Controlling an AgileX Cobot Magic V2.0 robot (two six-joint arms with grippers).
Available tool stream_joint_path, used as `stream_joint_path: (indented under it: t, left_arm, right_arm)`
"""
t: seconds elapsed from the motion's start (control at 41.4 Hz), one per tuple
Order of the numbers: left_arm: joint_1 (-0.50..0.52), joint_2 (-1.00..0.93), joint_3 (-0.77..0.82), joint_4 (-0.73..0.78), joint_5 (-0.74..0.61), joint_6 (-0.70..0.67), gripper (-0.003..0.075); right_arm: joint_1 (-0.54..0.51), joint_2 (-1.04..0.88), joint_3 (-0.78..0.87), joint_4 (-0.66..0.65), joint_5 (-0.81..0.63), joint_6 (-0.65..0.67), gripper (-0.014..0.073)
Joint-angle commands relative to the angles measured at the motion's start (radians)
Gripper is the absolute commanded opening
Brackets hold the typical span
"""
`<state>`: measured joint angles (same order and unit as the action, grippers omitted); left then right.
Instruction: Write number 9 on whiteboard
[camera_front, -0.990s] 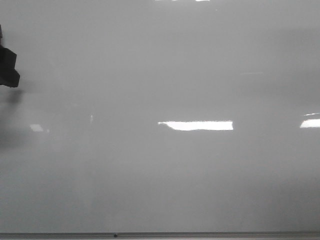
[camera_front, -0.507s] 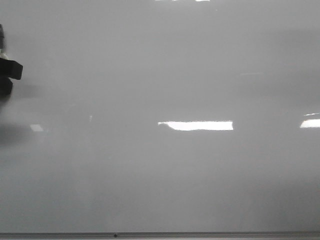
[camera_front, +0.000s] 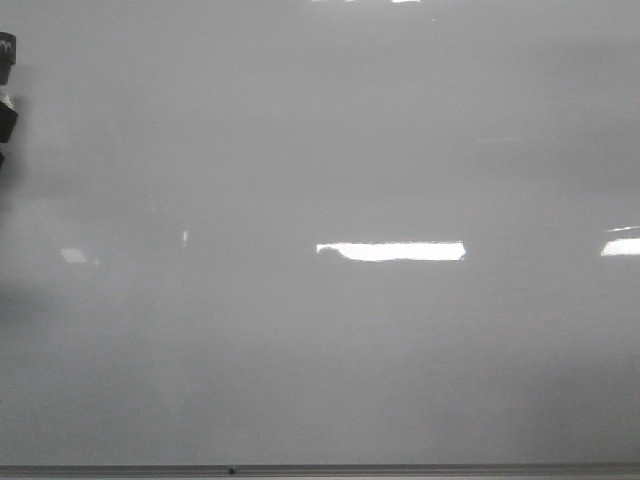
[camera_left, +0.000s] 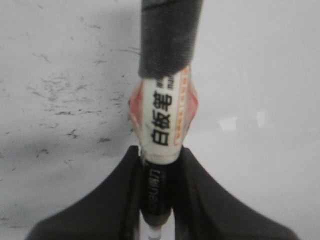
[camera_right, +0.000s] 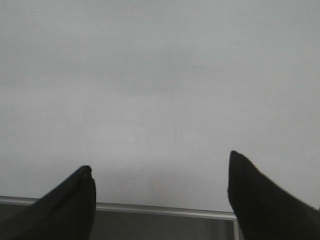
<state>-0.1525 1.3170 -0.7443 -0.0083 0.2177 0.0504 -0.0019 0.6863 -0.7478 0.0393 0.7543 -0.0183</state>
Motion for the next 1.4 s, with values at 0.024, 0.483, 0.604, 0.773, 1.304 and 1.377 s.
stream_joint_path:
  t: [0.024, 0.483, 0.604, 0.773, 1.304, 1.377]
  left_arm:
    - [-0.004, -0.091, -0.134, 0.063, 0.234, 0.029, -0.0019]
    - [-0.078, -0.105, -0.354, -0.394, 0.73, 0.784, -0.0019]
    - [-0.186, -0.103, -0.36, -0.377, 0.737, 0.808, -0.0019]
    - [-0.34, -0.056, -0.389, -0.373, 0.777, 0.819, -0.0019]
    - [-0.636, 0.07, -0.407, -0.32, 0.784, 0.84, -0.0019]
    - [-0.645, 0.07, -0.407, -0.32, 0.777, 0.84, -0.0019]
  right_arm:
    - [-0.004, 0.015, -0.076, -0.002, 0.023, -0.017, 0.0568]
    - [-0.003, 0.169, -0.148, 0.21, 0.134, -0.248, 0.0502]
    - [-0.003, 0.214, -0.167, 0.339, 0.162, -0.409, 0.0499]
    - [0.025, 0.275, -0.199, 0.486, 0.212, -0.634, 0.0499]
    - [0.524, 0.426, -0.225, 0.519, 0.151, -0.939, 0.0496]
    - [0.571, 0.45, -0.225, 0.519, 0.105, -0.939, 0.0496]
